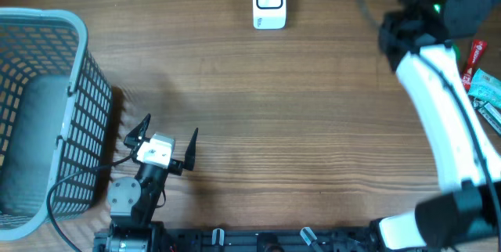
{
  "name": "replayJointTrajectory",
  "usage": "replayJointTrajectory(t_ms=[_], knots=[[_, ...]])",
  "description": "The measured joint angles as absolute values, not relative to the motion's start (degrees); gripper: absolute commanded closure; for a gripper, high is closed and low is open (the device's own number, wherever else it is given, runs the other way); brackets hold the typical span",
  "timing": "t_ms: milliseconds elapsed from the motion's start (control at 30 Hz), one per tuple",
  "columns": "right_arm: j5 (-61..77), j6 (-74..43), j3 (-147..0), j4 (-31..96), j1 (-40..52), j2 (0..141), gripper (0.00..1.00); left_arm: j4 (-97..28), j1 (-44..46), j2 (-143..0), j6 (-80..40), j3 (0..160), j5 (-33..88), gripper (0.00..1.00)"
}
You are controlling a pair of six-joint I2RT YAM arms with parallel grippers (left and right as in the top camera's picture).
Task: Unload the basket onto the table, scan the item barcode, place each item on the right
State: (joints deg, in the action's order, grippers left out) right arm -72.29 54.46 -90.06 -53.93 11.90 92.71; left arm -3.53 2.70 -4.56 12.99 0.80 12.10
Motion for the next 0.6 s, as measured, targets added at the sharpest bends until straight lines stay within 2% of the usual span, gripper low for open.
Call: replayJointTrajectory(t_ms=[33, 133, 200, 300, 400, 467, 567, 600], knots=[[-63.88, 56.53, -90.74, -26.09, 15.79, 86.96, 0.0, -3.44, 2.7, -4.56, 12.97, 0.8, 12.1, 0.0], [-47.29, 65.63, -91.68, 23.27, 22.2, 76.77, 0.0, -3.53, 2.74, -4.6, 12.99, 0.89, 12.12, 0.0], [-35.38, 75.42, -90.24, 47.81, 23.09, 70.57, 0.0, -3.62, 2.74, -4.56, 12.99, 0.86, 12.1, 0.0], [-28.18, 78.28, -90.26, 49.56, 23.05, 64.88, 0.0, -3.64, 2.74, -4.56, 12.99, 0.86, 12.1, 0.0], [-25.67, 71.68, -90.24, 43.29, 23.05, 59.55, 0.0, -3.64, 2.74, -4.56, 12.97, 0.86, 12.1, 0.0], [-25.3, 60.58, -90.24, 42.33, 23.05, 56.73, 0.0, -3.64, 2.74, -4.56, 12.99, 0.86, 12.1, 0.0], [-25.02, 35.38, -90.45, 46.26, 23.05, 53.58, 0.0, -3.64, 2.74, -4.56, 12.99, 0.86, 12.1, 0.0], [-25.02, 23.11, -90.54, 49.47, 23.05, 53.01, 0.0, -3.64, 2.74, -4.56, 12.97, 0.86, 12.1, 0.0]])
